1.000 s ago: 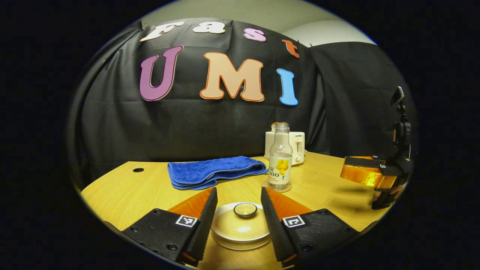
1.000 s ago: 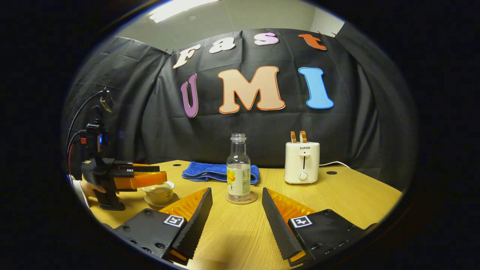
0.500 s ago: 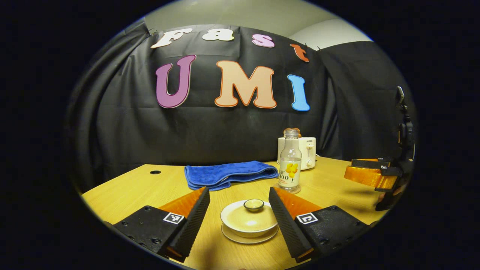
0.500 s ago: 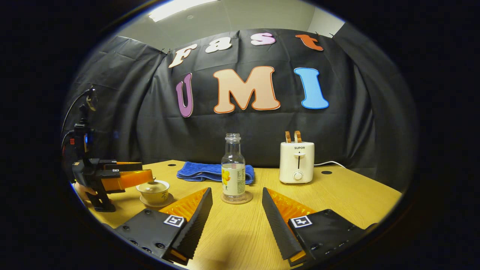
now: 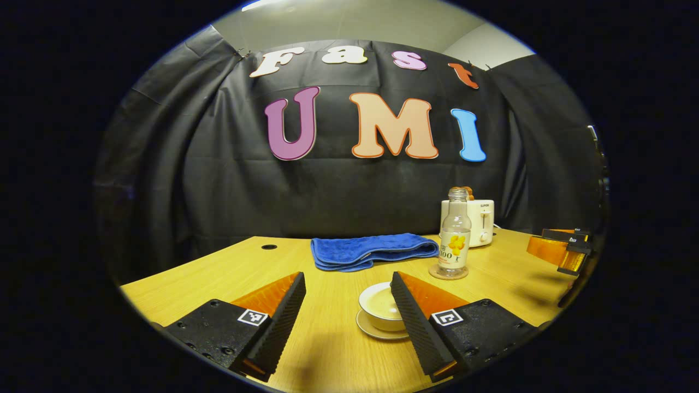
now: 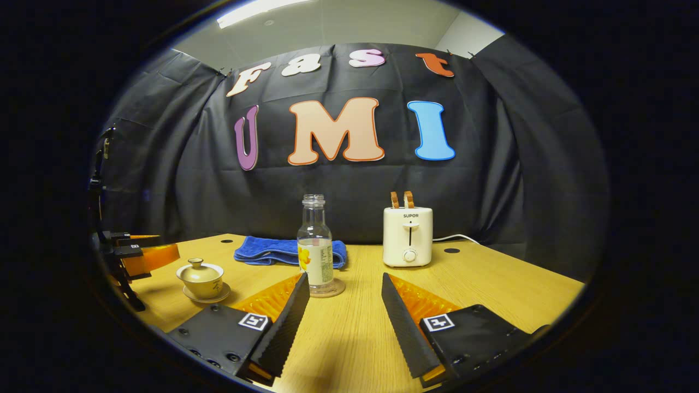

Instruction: Open the teacup lid with one hand, grasp the water bottle and pour water into the teacup with the other hand; after pouring, place the water bottle on the coaster and then close the teacup lid.

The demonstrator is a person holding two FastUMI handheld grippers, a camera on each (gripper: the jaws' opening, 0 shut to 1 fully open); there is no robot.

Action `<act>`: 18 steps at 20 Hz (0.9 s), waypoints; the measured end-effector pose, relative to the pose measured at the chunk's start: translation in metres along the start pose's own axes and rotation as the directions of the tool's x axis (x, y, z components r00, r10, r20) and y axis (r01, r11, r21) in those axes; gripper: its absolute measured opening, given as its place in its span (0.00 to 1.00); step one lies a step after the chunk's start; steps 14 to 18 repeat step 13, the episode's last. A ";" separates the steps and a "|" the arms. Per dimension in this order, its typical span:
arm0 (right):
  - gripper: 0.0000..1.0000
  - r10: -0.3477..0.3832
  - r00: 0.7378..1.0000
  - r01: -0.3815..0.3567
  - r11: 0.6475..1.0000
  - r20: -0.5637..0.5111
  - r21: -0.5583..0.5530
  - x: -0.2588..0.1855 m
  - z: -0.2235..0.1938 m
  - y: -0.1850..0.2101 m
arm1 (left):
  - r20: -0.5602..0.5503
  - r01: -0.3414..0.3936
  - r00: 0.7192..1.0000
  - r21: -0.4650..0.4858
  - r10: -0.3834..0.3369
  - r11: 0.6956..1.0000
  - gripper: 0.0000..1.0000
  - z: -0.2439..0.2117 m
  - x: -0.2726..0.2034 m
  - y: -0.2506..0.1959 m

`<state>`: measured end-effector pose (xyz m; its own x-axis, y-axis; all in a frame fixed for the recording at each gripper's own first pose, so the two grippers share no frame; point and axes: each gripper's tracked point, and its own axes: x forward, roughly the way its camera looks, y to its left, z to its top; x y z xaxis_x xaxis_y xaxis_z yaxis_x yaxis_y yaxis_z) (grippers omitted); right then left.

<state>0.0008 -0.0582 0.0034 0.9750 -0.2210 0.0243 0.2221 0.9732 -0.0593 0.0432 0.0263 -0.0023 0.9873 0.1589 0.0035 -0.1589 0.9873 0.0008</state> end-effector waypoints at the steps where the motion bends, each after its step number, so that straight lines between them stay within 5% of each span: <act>1: 0.91 -0.014 1.000 0.014 1.000 0.001 -0.001 0.000 -0.001 -0.002 | 0.003 -0.029 1.000 0.002 0.028 1.000 0.93 0.001 -0.001 0.006; 18: 0.91 -0.062 0.998 0.062 0.998 0.003 -0.002 -0.001 -0.001 -0.011 | 0.005 -0.109 0.994 0.005 0.109 0.994 0.92 0.001 -0.003 0.019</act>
